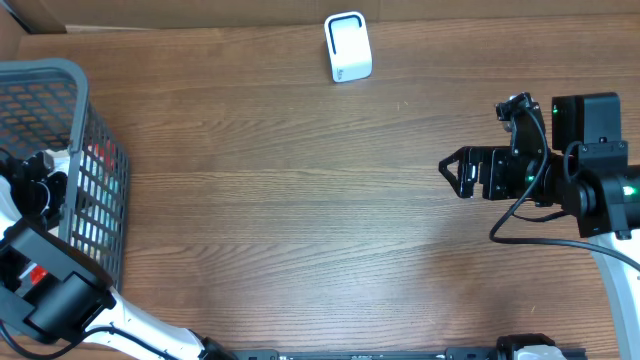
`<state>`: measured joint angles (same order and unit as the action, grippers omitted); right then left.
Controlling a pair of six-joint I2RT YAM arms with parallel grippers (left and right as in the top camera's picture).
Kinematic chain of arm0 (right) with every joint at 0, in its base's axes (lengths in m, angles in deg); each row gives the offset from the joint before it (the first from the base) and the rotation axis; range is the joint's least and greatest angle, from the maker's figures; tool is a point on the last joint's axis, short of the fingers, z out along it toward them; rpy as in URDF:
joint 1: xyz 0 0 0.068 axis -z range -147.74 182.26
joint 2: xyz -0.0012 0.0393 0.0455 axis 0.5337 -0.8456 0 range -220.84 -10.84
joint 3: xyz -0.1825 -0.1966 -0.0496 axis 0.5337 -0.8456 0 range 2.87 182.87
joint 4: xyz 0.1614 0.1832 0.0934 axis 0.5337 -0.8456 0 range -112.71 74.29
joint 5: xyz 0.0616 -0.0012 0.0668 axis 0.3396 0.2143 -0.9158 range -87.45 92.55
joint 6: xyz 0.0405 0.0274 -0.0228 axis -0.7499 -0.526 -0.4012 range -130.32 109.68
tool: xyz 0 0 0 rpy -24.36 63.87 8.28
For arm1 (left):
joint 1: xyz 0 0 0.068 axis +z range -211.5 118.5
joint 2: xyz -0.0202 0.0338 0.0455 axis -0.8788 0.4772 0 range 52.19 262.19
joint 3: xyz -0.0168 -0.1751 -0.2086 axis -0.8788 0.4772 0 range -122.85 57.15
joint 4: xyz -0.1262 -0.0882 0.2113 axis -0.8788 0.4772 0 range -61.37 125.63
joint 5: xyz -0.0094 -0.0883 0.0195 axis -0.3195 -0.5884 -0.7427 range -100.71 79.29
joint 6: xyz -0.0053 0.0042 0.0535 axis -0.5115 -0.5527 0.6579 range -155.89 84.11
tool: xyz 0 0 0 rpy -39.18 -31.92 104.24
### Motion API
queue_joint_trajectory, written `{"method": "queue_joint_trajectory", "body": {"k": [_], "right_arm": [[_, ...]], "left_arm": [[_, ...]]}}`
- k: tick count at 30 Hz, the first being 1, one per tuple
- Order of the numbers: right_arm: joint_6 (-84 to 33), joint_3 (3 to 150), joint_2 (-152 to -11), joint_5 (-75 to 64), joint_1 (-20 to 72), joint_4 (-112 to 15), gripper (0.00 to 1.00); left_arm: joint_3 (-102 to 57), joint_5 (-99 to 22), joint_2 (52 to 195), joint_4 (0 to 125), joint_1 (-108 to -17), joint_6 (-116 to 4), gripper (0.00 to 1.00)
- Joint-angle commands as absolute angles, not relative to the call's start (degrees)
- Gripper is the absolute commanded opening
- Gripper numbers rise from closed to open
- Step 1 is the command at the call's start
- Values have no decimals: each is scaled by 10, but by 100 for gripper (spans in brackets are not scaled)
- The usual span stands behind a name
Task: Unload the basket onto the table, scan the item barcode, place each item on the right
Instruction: 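Grasp the white Pantene tube in the basket with the left gripper, then carry the tube toward the scanner and set it on the table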
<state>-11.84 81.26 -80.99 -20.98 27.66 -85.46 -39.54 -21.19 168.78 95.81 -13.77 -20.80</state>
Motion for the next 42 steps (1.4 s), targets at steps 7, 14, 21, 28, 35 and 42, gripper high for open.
{"method": "queue_joint_trajectory", "body": {"k": [7,14,21,28,35,42], "right_arm": [[-118,823,-811,-206,274,-852,100],[-118,823,-814,-206,274,-853,100],[-119,823,-824,-206,274,-853,100],[-119,823,-828,-206,274,-852,100],[-118,823,-828,-206,274,-850,100],[-118,823,-828,-206,274,-840,100]], "left_arm": [[-382,-256,1693,969,-137,-222,39],[-296,-166,1693,936,-143,-278,90],[-254,-163,1693,890,-144,-310,17],[-306,-183,1693,929,-147,-324,4],[-491,-203,1693,1054,-147,-352,4],[-763,-239,1693,1201,-150,-364,4]]}}
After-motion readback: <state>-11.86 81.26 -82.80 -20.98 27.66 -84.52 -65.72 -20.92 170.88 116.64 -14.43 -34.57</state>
